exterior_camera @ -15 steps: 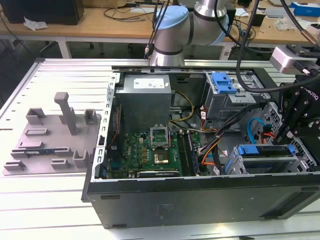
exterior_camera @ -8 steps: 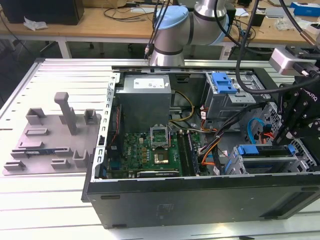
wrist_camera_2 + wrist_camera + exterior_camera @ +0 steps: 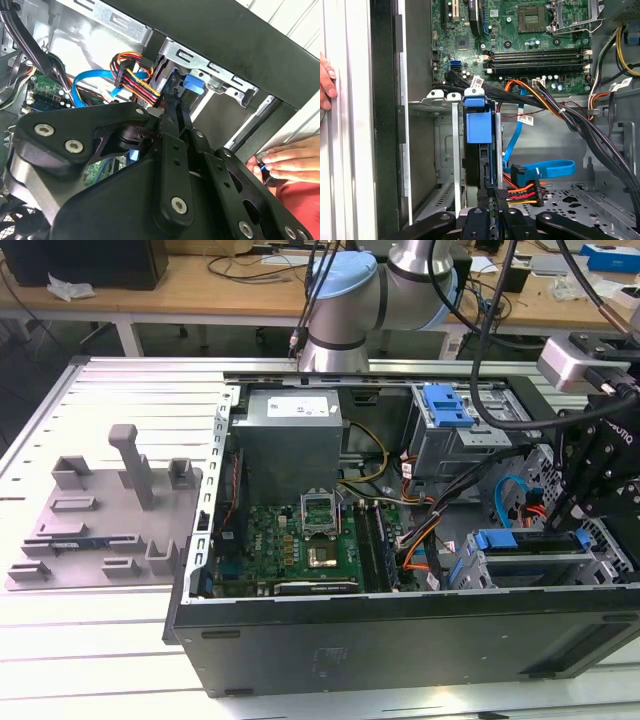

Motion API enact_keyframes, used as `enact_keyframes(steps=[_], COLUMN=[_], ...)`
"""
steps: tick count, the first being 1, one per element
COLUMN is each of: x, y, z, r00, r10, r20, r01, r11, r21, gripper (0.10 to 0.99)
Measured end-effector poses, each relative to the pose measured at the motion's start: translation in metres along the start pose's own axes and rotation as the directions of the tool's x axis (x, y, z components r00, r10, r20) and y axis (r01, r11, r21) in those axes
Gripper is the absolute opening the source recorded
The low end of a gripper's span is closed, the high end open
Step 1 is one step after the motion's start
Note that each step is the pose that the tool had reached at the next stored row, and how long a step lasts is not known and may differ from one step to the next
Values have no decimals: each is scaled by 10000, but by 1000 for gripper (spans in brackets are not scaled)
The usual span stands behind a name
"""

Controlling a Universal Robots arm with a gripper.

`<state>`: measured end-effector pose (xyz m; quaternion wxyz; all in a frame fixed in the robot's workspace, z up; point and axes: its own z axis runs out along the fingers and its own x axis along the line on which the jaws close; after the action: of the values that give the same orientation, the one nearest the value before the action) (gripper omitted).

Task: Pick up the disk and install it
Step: 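Insert the first disk wire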

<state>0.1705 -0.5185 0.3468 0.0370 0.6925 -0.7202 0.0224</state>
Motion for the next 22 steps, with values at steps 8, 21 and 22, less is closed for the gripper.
enact_keyframes(steps=[8,21,22], x=[0,-3,-3], y=[0,-1,-1], z=[18,63,66], r00=[10000,10000,10000], r10=[0,2,2], r20=[0,1,1], r01=[0,-2,-2], r11=[10000,10000,10000], r21=[6,24,25], gripper=[169,169,169])
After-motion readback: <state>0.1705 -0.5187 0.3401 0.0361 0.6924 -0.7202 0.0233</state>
